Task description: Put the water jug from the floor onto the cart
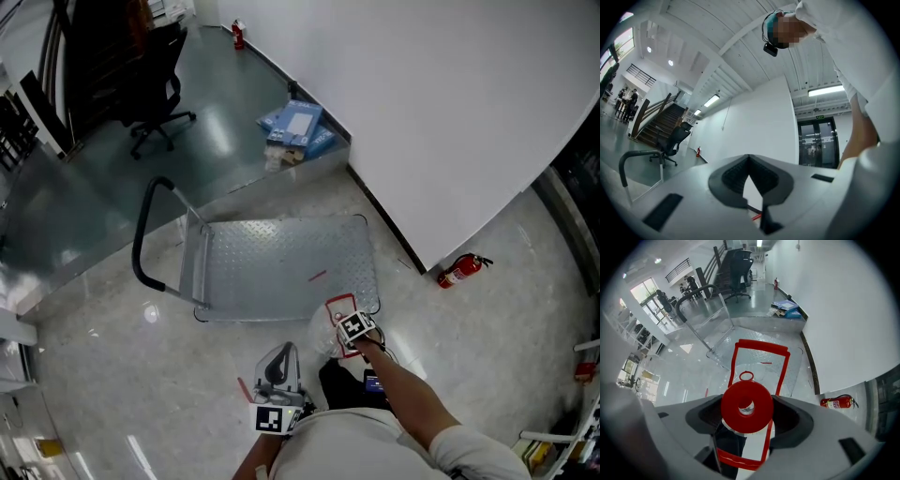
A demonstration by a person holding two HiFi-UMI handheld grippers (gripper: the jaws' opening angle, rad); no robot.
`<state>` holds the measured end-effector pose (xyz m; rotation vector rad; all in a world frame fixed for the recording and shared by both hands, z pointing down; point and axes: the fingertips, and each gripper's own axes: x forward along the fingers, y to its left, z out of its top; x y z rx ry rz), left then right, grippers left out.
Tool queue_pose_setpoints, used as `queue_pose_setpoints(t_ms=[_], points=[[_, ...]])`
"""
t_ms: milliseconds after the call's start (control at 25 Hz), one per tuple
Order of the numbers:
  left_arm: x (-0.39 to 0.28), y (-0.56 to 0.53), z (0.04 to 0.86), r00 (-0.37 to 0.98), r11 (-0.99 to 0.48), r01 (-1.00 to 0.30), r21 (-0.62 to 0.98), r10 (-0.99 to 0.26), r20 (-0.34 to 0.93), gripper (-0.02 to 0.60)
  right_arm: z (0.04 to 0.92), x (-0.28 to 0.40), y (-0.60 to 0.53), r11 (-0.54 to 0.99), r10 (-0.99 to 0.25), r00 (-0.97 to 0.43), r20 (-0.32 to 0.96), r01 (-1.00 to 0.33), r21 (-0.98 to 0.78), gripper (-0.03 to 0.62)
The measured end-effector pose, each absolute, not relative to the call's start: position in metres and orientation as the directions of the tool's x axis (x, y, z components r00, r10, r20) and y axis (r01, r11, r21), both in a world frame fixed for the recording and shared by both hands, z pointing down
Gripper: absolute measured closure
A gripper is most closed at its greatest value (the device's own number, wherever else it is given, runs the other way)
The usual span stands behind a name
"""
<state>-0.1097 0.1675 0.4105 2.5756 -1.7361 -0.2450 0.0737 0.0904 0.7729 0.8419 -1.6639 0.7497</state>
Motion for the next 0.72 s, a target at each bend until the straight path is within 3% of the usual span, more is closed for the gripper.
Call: queue_pose_setpoints(t_ms=[720], points=[[-0.085, 0.018, 0.394, 0.296, -0.303, -0.949, 0.088, -0.951, -0.086, 0.578, 0.776, 0.103, -0.051, 0.590, -0.144, -0.173, 0.974, -0.805, -0.056, 0.287]])
